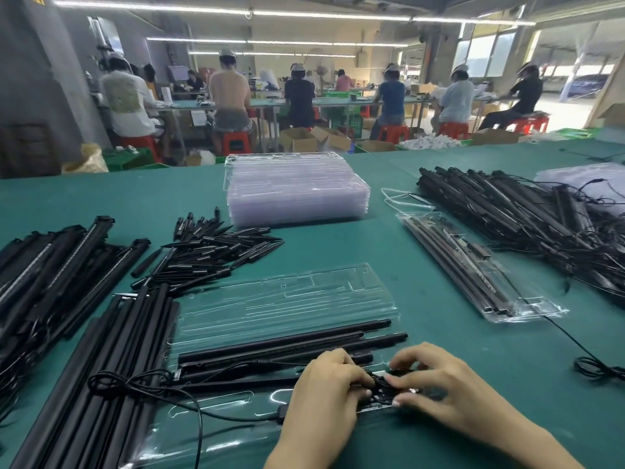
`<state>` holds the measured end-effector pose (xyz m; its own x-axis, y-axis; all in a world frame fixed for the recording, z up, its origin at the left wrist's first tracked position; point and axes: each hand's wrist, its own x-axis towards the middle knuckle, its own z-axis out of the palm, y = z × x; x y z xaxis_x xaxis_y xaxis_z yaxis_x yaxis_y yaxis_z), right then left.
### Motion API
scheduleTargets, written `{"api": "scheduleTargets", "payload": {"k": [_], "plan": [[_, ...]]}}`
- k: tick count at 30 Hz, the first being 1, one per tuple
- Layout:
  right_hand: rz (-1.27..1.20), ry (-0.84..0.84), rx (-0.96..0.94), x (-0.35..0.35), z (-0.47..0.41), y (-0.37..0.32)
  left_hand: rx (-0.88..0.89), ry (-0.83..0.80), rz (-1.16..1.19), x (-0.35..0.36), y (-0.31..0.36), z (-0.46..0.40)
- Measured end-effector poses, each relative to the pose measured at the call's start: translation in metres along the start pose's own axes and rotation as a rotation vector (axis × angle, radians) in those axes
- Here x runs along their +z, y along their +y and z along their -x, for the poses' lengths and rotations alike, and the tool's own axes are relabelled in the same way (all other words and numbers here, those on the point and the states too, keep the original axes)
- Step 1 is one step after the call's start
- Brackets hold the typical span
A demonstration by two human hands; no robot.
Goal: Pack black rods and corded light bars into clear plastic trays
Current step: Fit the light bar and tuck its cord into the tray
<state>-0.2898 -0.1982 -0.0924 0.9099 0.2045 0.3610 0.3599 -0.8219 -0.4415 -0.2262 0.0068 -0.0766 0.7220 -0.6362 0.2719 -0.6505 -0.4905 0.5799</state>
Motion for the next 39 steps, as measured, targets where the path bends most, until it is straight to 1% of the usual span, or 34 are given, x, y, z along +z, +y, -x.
{"api": "scheduleTargets", "payload": {"k": [4, 9, 12, 18, 22, 26, 30, 31, 33, 36, 38, 39], "plan": [[-0.026, -0.031, 0.045, -0.007, -0.011, -0.002, -0.024, -0.036, -0.017, 0.0, -0.002, -0.003], [0.062, -0.143, 0.074, -0.015, -0.019, -0.004, -0.018, -0.088, -0.037, -0.003, -0.004, -0.004], [0.127, -0.202, 0.061, -0.018, -0.022, -0.006, -0.011, -0.113, -0.07, -0.004, -0.004, -0.006], [0.211, -0.277, 0.029, -0.021, -0.029, -0.009, 0.028, -0.097, -0.139, -0.003, -0.004, -0.009], [0.213, -0.285, 0.051, -0.021, -0.028, -0.011, 0.056, -0.083, -0.206, -0.001, -0.004, -0.009], [0.208, -0.275, 0.049, -0.02, -0.03, -0.013, 0.038, -0.043, -0.25, 0.004, 0.001, -0.01], [0.156, -0.3, 0.051, -0.024, -0.029, -0.012, 0.052, -0.01, -0.297, 0.007, 0.004, -0.009], [0.147, -0.304, 0.049, -0.025, -0.029, -0.012, 0.067, 0.018, -0.325, 0.007, 0.005, -0.008], [0.162, -0.314, 0.034, -0.025, -0.03, -0.011, 0.094, 0.017, -0.429, 0.004, 0.005, -0.005], [0.217, -0.33, -0.01, -0.022, -0.031, -0.011, 0.192, 0.075, -0.398, 0.009, 0.003, 0.002], [0.187, -0.292, -0.031, -0.02, -0.029, -0.012, 0.288, 0.121, -0.343, 0.012, -0.001, 0.008], [0.155, -0.262, -0.028, -0.019, -0.027, -0.013, 0.31, 0.106, -0.337, 0.014, -0.002, 0.011]]}}
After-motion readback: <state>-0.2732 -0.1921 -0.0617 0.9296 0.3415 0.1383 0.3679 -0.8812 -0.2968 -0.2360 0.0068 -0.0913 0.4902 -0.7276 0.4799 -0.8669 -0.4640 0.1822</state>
